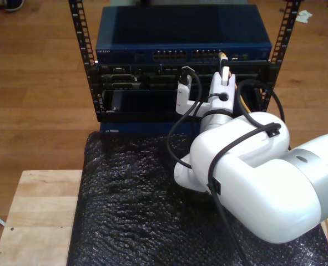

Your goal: Grab the cable and plug it in

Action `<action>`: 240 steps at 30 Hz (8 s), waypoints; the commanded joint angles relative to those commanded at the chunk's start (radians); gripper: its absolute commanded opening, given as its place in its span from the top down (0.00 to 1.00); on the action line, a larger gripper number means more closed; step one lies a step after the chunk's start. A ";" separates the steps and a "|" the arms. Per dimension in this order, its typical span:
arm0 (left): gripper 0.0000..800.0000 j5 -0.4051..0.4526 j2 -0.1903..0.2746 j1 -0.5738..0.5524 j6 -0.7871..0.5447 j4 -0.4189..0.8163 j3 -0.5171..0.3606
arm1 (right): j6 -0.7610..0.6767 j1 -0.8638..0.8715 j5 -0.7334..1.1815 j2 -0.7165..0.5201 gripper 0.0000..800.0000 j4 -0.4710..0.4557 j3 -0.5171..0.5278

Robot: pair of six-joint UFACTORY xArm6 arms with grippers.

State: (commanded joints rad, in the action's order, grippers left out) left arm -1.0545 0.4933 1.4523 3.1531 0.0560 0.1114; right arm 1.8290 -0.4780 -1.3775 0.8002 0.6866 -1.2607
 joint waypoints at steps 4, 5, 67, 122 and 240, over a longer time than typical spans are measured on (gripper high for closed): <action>0.00 -0.002 0.000 0.002 -0.002 0.000 0.000 | -0.002 0.000 -0.002 0.002 1.00 0.003 -0.002; 0.00 -0.002 0.000 0.000 0.000 0.000 0.000 | -0.003 0.000 -0.002 0.002 1.00 0.005 -0.002; 0.00 -0.002 0.000 0.002 0.000 0.000 0.000 | -0.038 0.002 -0.008 0.052 1.00 0.020 -0.074; 0.00 -0.002 0.000 0.000 -0.002 0.000 0.000 | -0.035 -0.009 -0.020 0.054 1.00 0.051 -0.071; 0.00 -0.002 0.000 0.000 0.000 0.000 0.000 | -0.034 0.000 -0.017 0.092 1.00 0.043 -0.132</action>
State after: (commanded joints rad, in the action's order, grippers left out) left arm -1.0560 0.4933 1.4523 3.1531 0.0560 0.1114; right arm 1.7952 -0.4780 -1.3943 0.8922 0.7296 -1.3926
